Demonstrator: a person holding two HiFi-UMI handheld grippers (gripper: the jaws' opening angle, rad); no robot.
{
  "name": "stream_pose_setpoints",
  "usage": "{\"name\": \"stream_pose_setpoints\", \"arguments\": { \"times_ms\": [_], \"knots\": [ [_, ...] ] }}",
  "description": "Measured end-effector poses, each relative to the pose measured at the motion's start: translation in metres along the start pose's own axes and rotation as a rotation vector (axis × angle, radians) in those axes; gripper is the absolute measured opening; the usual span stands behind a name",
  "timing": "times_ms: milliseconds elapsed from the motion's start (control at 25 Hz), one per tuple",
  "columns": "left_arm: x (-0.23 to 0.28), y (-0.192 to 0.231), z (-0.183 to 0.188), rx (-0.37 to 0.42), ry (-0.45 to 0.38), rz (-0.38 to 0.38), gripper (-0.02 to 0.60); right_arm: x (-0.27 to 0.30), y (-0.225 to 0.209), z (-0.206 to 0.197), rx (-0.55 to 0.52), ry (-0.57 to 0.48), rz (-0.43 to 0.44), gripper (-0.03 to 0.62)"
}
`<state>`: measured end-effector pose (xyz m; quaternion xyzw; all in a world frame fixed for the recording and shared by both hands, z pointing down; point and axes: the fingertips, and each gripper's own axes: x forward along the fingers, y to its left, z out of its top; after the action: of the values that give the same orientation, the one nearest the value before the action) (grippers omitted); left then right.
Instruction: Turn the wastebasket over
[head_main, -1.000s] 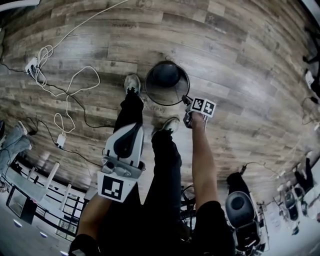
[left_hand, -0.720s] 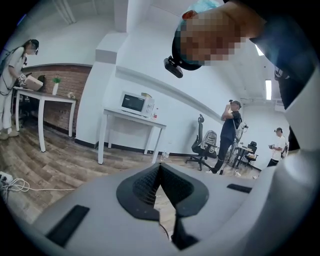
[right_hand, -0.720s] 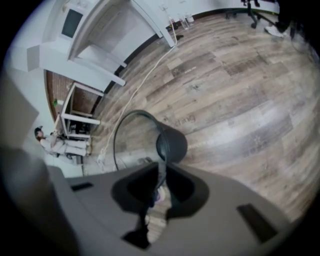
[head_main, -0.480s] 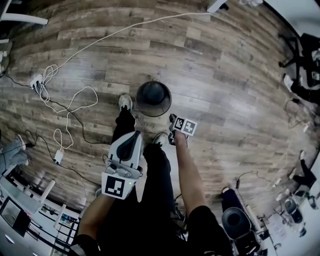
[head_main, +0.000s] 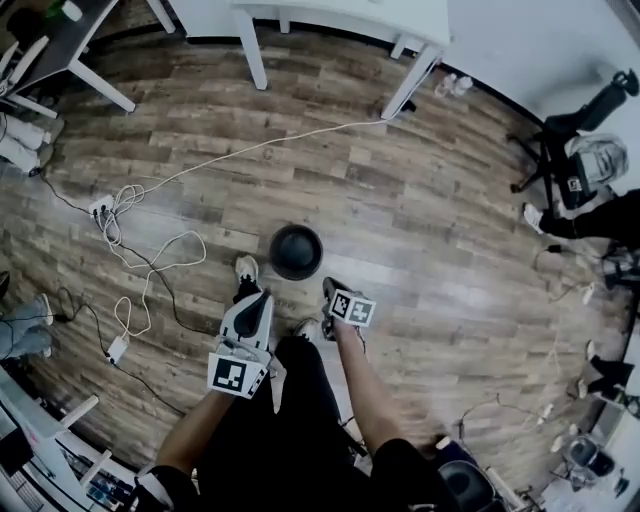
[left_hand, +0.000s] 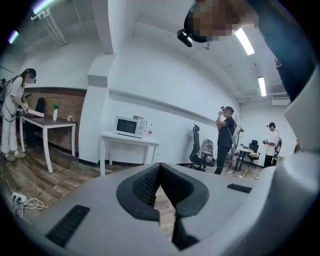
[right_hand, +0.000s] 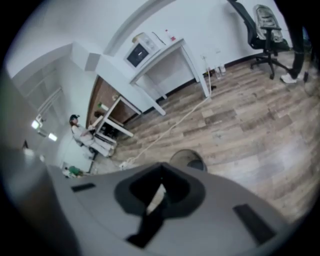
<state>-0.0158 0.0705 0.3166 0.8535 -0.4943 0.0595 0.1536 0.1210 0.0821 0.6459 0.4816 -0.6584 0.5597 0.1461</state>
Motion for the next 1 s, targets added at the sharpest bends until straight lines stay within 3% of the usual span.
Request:
{"name": "stream_pose_setpoints", "arguments": {
  "times_ms": [280, 560, 680, 880, 1000],
  "knots": [
    [-0.044, -0.010, 0.069, 0.033, -0.053, 0.031, 0.033, -0.090, 0.077, 0.033, -0.033, -0.109, 0.098, 0.032],
    [-0.081, 0.004, 0.099, 0.069, -0.051, 0.034, 0.032, -0.163, 0.162, 0.050, -0.079, -0.218, 0.173, 0.032],
    [-0.096, 0.015, 0.107, 0.065, -0.047, 0.023, 0.032, -0.194, 0.195, 0.060, -0.153, -0.293, 0.149, 0.032],
    [-0.117, 0.027, 0.135, 0.056, -0.065, -0.005, 0.033, -0.245, 0.248, 0.077, -0.304, -0.429, 0.030, 0.032],
    [-0.126, 0.032, 0.156, 0.071, -0.087, -0.014, 0.033, -0.270, 0.283, 0.084, -0.338, -0.486, 0.036, 0.032]
  ]
}}
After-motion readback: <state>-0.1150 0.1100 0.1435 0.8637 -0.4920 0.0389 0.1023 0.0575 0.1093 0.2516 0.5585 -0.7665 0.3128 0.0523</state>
